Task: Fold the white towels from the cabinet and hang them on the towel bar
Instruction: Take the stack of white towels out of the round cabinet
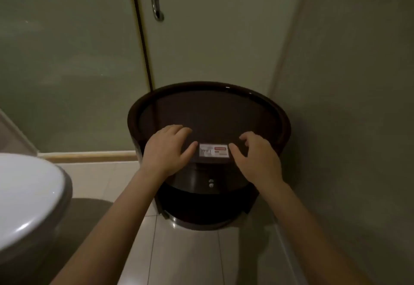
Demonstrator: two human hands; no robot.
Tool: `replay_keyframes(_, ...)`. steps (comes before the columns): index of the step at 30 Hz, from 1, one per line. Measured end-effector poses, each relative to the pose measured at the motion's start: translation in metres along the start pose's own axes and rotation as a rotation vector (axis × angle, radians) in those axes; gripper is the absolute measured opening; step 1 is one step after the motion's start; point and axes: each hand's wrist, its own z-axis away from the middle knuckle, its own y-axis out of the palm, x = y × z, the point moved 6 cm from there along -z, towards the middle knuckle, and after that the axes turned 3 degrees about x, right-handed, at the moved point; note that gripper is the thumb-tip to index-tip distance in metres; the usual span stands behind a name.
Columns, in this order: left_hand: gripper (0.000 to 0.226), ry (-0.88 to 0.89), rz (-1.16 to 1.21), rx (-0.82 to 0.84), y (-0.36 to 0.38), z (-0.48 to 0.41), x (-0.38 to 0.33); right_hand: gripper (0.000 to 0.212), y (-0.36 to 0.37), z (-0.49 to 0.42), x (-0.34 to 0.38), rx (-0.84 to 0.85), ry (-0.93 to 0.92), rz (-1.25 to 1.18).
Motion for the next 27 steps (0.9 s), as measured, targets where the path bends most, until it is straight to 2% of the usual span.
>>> replay_keyframes(3,0.050,0.011,0.005,-0.001,0.032,0.017,0.004,0.023,0.039,0.022,-0.021,0.038,0.086,0.030)
replay_keyframes(7,0.045,0.007,0.034,0.025,0.068,0.033,0.014,0.032,0.099,0.049,-0.044,0.190,0.156,-0.007)
replay_keyframes(12,0.040,0.024,0.069,0.023,0.086,0.037,0.029,0.046,0.153,0.053,-0.048,0.347,0.314,-0.194)
replay_keyframes(15,0.038,0.043,0.070,0.009,0.089,0.033,0.034,0.047,0.172,0.045,-0.046,0.369,0.371,-0.279)
replay_keyframes(19,0.035,0.074,0.099,0.002,0.090,0.029,0.038,0.038,0.186,0.040,-0.044,0.348,0.438,-0.341)
replay_keyframes(27,0.032,0.125,0.117,-0.008,0.087,0.026,0.040,0.034,0.188,0.043,-0.044,0.319,0.442,-0.299)
